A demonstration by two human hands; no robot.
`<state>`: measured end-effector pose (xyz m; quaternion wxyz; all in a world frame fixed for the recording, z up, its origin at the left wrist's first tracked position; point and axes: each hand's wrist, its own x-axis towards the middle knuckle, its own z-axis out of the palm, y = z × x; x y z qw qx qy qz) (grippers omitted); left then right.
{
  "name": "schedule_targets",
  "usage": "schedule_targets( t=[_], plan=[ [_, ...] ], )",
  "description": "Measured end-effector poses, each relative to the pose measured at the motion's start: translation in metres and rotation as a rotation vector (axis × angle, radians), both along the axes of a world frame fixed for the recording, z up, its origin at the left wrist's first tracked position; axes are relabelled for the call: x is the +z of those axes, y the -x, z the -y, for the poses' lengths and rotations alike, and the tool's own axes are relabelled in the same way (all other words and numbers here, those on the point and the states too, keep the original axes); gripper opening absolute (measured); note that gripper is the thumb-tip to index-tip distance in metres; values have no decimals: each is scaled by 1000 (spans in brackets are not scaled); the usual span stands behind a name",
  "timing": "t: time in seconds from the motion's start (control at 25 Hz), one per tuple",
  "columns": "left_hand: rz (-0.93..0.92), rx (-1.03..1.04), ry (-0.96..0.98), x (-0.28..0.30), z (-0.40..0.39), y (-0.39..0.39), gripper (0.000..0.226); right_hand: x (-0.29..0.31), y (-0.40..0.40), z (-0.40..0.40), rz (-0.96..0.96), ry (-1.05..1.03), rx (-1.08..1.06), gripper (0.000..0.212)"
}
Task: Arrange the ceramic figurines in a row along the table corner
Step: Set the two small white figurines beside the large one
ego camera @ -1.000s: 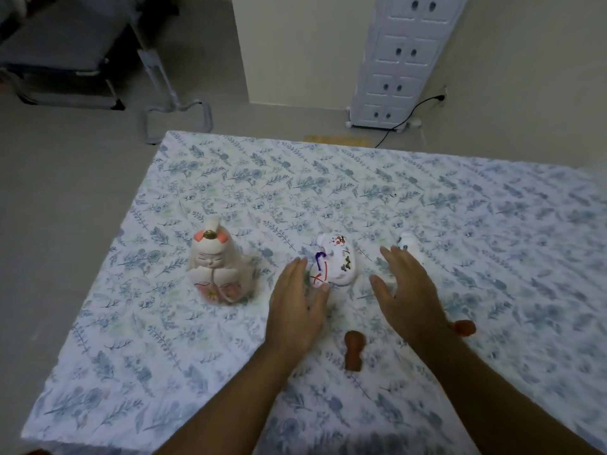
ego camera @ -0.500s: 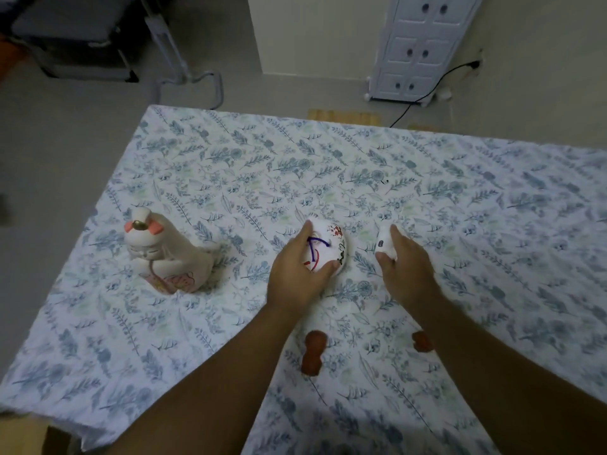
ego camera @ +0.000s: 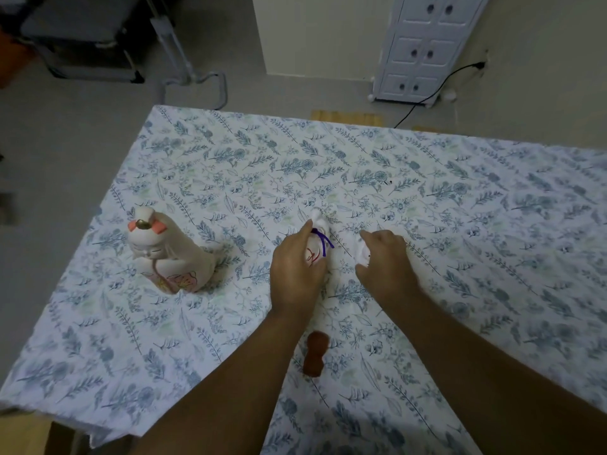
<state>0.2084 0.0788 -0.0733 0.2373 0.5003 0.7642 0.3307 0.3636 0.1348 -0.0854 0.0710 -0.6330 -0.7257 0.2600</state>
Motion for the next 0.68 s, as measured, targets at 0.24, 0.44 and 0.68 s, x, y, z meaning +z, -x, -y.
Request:
schedule_targets(
  t=[0.24, 0.44, 0.68],
  plan=[
    [-4, -12, 42, -22, 7, 2, 72, -13, 0, 13, -99, -15, -10, 70],
    [99, -22, 64, -22, 6, 5, 75, -12, -1, 7, -135, 33, -25, 79],
    [192, -5, 150, -1, 66, 7, 90, 14, -25, 47, -148, -62, -65, 80]
  ],
)
